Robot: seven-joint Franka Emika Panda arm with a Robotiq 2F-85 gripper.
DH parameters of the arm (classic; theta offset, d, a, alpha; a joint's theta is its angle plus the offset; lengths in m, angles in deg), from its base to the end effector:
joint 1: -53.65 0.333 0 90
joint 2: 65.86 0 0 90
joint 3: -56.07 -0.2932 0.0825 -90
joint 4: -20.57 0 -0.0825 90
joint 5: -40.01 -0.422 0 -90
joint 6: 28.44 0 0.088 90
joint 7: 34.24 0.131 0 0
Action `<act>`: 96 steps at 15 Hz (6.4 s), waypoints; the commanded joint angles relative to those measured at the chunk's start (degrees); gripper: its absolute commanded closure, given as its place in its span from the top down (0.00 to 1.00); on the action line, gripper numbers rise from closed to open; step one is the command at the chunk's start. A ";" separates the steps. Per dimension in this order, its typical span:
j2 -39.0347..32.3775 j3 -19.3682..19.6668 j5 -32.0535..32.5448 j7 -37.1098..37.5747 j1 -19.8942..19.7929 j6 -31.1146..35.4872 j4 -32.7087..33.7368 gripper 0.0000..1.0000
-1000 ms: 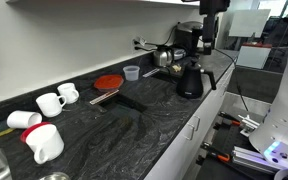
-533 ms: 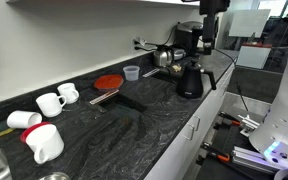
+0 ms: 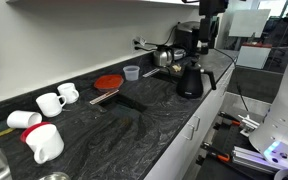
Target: Pick up the paper and throw it in the bin
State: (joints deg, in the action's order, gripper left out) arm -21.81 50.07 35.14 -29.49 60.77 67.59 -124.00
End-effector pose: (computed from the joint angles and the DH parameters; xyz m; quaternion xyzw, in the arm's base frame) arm 0.3521 0.0917 0.4660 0.9979 0.0507 -0.0407 0.0000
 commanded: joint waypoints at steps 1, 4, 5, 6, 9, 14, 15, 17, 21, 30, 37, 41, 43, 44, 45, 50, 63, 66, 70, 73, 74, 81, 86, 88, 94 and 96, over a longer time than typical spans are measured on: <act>0.64 0.93 1.81 4.38 -5.29 6.87 -2.21 1.00; -0.56 3.13 4.47 7.02 -10.34 14.45 -2.89 1.00; -1.07 3.61 5.55 8.16 -12.03 16.96 -2.91 1.00; -1.71 3.64 6.87 9.87 -13.81 19.10 -2.91 1.00; -1.26 4.58 5.85 6.78 -12.25 16.15 -2.46 1.00; -0.97 4.22 5.82 6.86 -11.77 16.08 -2.46 1.00; -0.96 4.22 5.82 6.86 -11.77 16.08 -2.46 1.00; -1.79 4.05 5.67 8.10 -12.28 16.59 -2.28 1.00; -6.46 4.18 6.31 17.40 -17.09 26.30 -2.23 1.00; -20.38 6.17 14.82 30.93 -28.04 48.26 -0.97 1.00; -20.63 6.16 15.54 31.83 -28.02 48.87 -0.88 1.00; -20.63 6.17 15.54 31.83 -28.02 48.87 -0.90 1.00; -22.56 5.23 16.60 35.46 -29.35 49.90 -0.23 1.00; -23.85 5.22 16.54 37.49 -29.71 50.98 0.14 1.00; -25.57 5.65 16.01 38.86 -29.62 52.30 0.73 1.00; -35.80 6.50 20.65 44.21 -30.45 60.30 4.16 1.00; -51.01 17.87 33.12 59.34 -22.36 62.20 15.35 1.00; -51.00 17.94 33.13 59.35 -22.37 62.14 15.35 1.00; -57.45 21.67 37.68 67.41 -18.68 61.65 18.35 1.00; -62.70 25.02 36.68 70.91 -14.95 62.57 20.66 1.00; -64.29 26.22 36.55 72.10 -13.66 62.94 21.68 1.00; -73.27 35.42 37.33 79.85 -5.70 66.62 29.74 1.00; -79.52 39.17 35.68 81.85 -2.73 66.93 34.93 1.00; -81.41 39.82 34.45 81.50 -2.31 66.53 36.75 1.00; -83.00 40.43 30.70 79.82 -2.02 65.83 37.56 1.00; -82.97 40.94 30.30 79.80 -1.70 65.94 37.31 1.00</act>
State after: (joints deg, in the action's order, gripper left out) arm -104.12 89.28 66.96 51.29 57.67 133.52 -86.95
